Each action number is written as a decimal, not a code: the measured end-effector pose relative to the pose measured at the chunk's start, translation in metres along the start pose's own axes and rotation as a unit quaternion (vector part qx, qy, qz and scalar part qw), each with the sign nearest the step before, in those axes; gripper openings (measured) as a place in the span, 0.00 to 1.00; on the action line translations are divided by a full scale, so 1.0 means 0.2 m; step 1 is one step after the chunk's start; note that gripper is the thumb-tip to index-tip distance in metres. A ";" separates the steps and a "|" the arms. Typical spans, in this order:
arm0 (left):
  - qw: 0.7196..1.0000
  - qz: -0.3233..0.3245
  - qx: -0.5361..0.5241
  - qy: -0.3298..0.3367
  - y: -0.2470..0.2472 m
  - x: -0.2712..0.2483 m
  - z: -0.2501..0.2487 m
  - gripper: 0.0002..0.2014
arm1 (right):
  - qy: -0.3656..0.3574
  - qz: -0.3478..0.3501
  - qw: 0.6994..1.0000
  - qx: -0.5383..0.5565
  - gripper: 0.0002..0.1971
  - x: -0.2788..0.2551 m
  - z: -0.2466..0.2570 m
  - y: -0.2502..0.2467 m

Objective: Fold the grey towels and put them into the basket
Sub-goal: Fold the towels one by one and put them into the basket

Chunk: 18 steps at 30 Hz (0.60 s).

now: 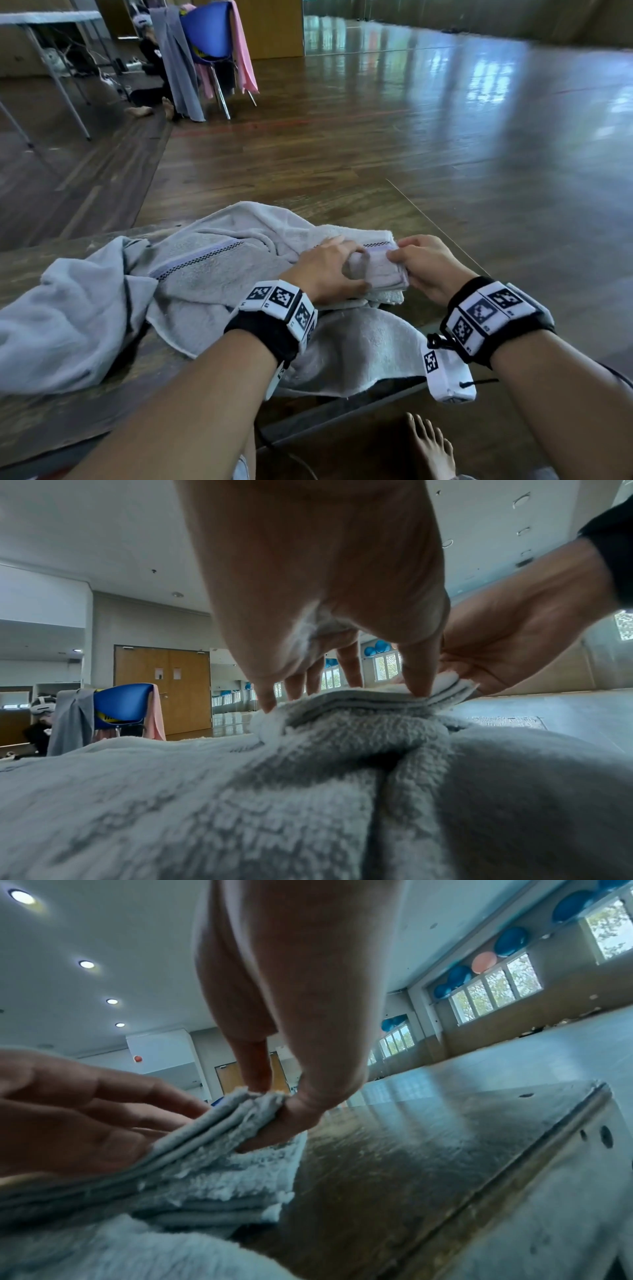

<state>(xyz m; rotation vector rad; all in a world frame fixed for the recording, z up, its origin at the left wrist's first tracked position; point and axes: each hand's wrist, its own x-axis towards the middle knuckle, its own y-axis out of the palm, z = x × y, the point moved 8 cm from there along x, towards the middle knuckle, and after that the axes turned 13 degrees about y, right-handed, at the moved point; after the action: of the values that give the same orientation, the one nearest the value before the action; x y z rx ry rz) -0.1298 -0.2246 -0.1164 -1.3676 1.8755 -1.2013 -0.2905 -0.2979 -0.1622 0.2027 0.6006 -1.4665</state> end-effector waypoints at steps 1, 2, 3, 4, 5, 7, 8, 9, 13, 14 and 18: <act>1.000 0.011 0.008 -0.008 0.02 0.01 0.00 0.32 | 0.001 -0.017 1.000 -0.026 0.10 0.00 -0.01 -0.02; 1.000 0.022 0.017 -0.013 0.04 0.01 0.01 0.32 | 0.004 -0.026 0.998 -0.049 0.15 0.00 -0.02 -0.03; 0.999 0.034 0.029 -0.017 0.06 0.02 0.01 0.33 | 0.006 -0.033 0.997 -0.070 0.19 -0.01 -0.03 -0.03; 0.998 0.047 0.042 -0.020 0.08 0.03 0.00 0.33 | 0.003 -0.043 0.995 -0.092 0.21 -0.02 -0.02 -0.04; 0.997 0.058 0.053 -0.022 0.09 0.04 0.00 0.33 | -0.004 -0.057 0.992 -0.116 0.21 -0.03 -0.01 -0.05; 0.995 0.069 0.064 -0.022 0.11 0.06 -0.01 0.31 | -0.029 -0.090 0.981 -0.168 0.17 -0.05 0.01 -0.08; 0.995 0.071 0.064 -0.022 0.11 0.06 -0.02 0.30 | -0.045 -0.107 0.974 -0.195 0.13 -0.06 0.02 -0.10; 0.995 0.071 0.062 -0.022 0.11 0.06 -0.03 0.30 | -0.061 -0.120 0.968 -0.214 0.09 -0.07 0.04 -0.11; 0.995 0.086 0.055 -0.016 0.13 0.06 -0.05 0.24 | -0.060 -0.100 0.966 -0.230 0.11 -0.09 0.03 -0.10; 0.995 0.088 0.049 -0.016 0.13 0.06 -0.06 0.23 | -0.052 -0.090 0.967 -0.233 0.13 -0.09 0.03 -0.09; 0.997 0.072 0.009 -0.011 0.12 0.06 -0.08 0.19 | -0.037 -0.070 0.967 -0.243 0.16 -0.09 0.01 -0.08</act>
<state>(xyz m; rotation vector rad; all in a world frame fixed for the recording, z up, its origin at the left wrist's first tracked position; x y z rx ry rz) -0.1590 -0.2279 -0.1290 -1.2090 1.9085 -1.1225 -0.3044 -0.2858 -0.1487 -0.2821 0.9064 -1.4094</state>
